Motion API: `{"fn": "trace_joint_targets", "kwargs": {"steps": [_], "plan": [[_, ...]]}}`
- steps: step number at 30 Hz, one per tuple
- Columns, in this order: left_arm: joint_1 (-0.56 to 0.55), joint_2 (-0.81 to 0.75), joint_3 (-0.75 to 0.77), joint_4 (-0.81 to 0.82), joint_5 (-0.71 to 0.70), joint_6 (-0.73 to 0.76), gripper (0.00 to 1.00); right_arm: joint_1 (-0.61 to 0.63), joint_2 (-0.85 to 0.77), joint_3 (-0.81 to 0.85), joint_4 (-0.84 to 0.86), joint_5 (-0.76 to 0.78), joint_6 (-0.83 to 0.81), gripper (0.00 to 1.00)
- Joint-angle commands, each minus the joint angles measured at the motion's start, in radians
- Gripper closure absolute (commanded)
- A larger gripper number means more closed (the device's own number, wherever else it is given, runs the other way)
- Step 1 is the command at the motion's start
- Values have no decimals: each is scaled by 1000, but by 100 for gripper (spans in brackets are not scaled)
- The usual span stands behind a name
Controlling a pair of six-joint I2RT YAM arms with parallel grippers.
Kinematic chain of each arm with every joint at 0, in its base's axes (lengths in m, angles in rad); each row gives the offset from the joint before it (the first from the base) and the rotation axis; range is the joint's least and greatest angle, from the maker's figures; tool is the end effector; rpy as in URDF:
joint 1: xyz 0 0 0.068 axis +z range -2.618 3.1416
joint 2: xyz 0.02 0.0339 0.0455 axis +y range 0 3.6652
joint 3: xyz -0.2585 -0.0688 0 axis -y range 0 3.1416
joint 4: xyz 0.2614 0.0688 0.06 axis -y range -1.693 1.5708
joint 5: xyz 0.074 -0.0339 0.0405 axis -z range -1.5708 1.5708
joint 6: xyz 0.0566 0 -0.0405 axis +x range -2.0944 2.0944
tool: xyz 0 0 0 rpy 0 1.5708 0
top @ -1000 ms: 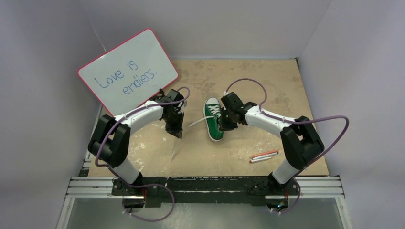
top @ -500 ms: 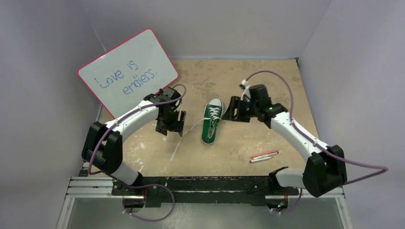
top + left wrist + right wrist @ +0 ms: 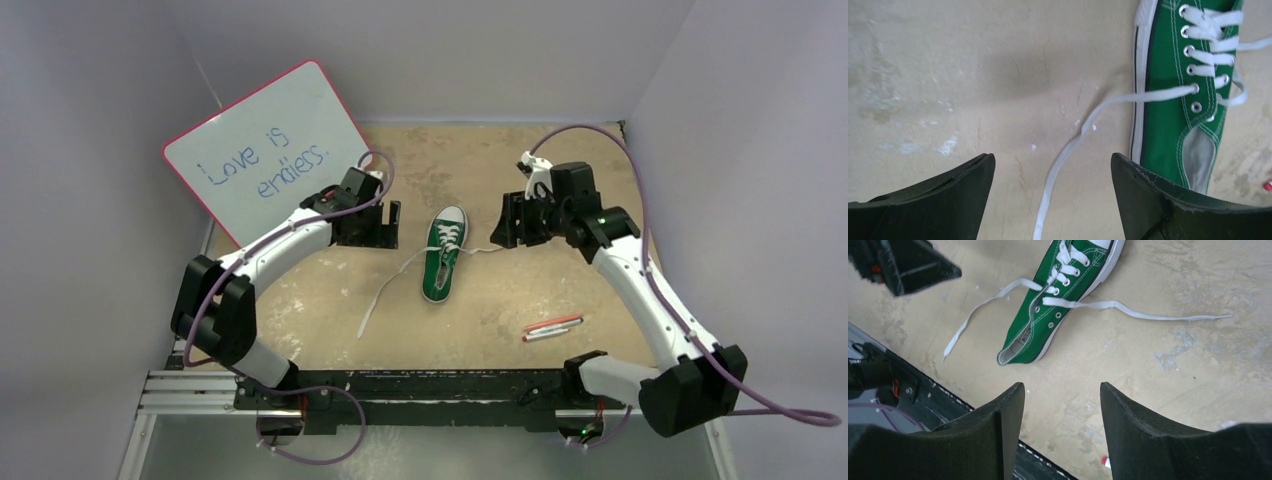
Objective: Tie the shoes
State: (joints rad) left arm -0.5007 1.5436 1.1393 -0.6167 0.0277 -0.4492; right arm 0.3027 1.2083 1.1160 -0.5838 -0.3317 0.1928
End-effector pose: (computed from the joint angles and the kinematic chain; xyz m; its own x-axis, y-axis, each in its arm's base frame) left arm 0.3020 -0.1671 0.2129 -0.8877 -0.0091 -0.4604 0.1189 0.9614 -0.2482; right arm 0.2748 0.1051 0.3111 -0.6867 -0.0247 -0.7265 -0.4002 0.8472 0.3495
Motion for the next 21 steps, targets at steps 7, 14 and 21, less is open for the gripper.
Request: {"fn": "trace_joint_targets", "kwargs": {"steps": [7,14,21], "plan": [[-63,-194,-232,506,-55,235,15,1,-233,31,-173,-15,-58,38],[-65,-24,-222,567,78,202,34,1,-343,38,-190,27,-57,37],[-76,42,-206,491,110,282,32,1,-367,86,-242,67,-24,38]]}}
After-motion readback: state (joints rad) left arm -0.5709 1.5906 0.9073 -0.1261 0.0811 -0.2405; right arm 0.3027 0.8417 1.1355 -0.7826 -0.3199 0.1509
